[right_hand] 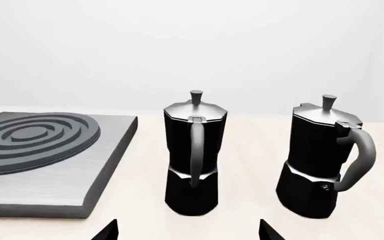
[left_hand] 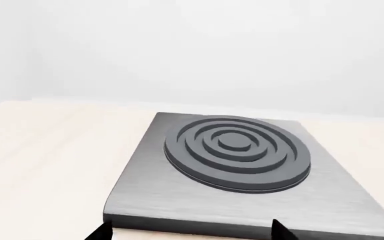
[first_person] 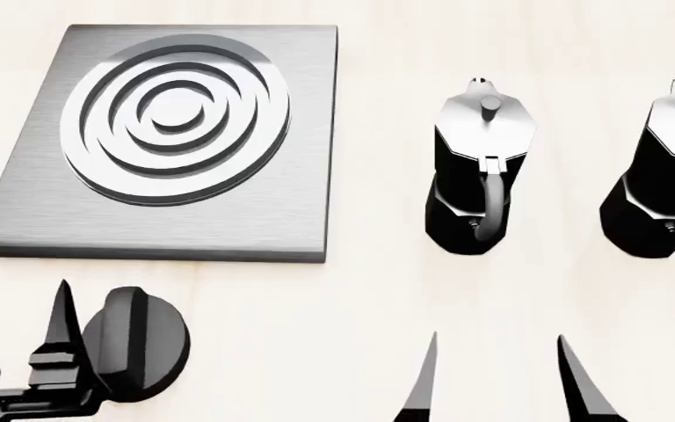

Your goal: Turn off the stove.

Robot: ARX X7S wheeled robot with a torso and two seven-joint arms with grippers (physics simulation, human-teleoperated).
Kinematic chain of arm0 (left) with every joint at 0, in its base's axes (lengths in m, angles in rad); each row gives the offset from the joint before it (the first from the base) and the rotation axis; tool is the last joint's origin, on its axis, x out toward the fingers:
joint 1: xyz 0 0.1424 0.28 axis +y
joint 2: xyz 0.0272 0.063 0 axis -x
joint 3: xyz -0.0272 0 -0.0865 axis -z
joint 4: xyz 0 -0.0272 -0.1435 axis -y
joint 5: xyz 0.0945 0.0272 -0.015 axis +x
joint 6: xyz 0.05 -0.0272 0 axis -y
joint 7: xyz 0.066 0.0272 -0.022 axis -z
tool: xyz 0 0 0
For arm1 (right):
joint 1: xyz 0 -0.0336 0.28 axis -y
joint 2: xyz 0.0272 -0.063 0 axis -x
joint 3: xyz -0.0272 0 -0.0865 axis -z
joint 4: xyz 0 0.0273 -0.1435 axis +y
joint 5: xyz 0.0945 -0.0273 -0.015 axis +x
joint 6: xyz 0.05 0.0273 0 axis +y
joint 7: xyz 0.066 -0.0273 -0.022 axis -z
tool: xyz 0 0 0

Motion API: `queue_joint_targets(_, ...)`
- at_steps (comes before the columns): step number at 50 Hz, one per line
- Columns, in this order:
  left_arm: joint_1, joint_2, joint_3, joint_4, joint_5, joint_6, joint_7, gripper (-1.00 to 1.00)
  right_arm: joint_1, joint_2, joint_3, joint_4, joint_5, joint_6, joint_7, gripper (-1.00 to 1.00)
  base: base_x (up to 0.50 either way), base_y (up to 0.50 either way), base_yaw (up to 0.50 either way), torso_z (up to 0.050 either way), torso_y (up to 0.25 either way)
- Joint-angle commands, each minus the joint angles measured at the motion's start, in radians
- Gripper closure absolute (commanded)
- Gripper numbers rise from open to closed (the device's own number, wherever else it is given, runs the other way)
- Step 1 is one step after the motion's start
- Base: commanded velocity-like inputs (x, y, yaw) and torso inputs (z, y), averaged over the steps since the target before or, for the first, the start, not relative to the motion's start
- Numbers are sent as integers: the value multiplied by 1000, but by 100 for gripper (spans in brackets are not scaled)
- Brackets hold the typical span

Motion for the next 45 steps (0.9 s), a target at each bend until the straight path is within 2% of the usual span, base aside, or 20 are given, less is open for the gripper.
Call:
queue_joint_targets(1,13,-11,-2,53,-12,23,9,-100,19,3,3,2,11,3,-2,-100,0,0,0,0,0)
queue_joint_targets(45,-50,-66,-35,234,-135,-46,4,-100,180,33,2,-170,51,184,36,-100,0,0,0,0,0)
